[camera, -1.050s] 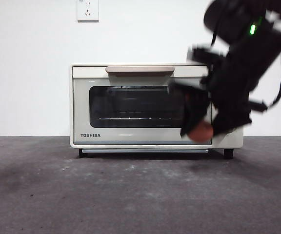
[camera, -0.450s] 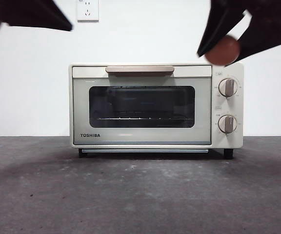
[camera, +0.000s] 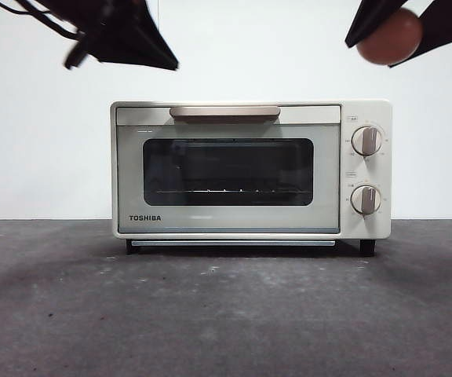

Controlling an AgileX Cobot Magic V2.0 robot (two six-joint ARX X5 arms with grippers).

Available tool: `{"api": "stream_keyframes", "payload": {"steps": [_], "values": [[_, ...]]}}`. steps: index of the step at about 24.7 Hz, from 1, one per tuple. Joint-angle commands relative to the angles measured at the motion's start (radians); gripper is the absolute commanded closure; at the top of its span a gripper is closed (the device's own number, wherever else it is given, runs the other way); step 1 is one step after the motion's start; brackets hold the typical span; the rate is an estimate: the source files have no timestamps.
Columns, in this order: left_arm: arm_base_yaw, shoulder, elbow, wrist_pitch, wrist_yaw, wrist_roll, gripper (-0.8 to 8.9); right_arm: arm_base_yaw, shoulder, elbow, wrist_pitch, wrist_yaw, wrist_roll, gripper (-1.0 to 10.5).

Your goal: Eggoven

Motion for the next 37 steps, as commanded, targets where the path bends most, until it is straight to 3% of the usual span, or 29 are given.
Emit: {"api": "stream_keyframes", "payload": {"steps": [1, 25, 32, 37], "values": [[-0.020, 0.069, 0.071, 0.001, -0.017, 0.038, 8.06, 0.008, -0.007, 0.016, 0.004, 0.002, -0.009, 9.4], [-0.081, 0.248, 0.137, -0.014, -0.103, 0.088, 8.06, 0.008, -0.019, 0.016, -0.016, 0.001, -0.027, 9.4], [-0.134, 0.257, 0.137, -0.161, -0.103, 0.162, 8.06, 0.008, -0.019, 0.016, -0.014, 0.002, -0.042, 9.4], [-0.194, 0.257, 0.137, -0.249, -0.103, 0.166, 8.06, 0.008, -0.019, 0.016, -0.009, 0.002, -0.046, 9.4]]}}
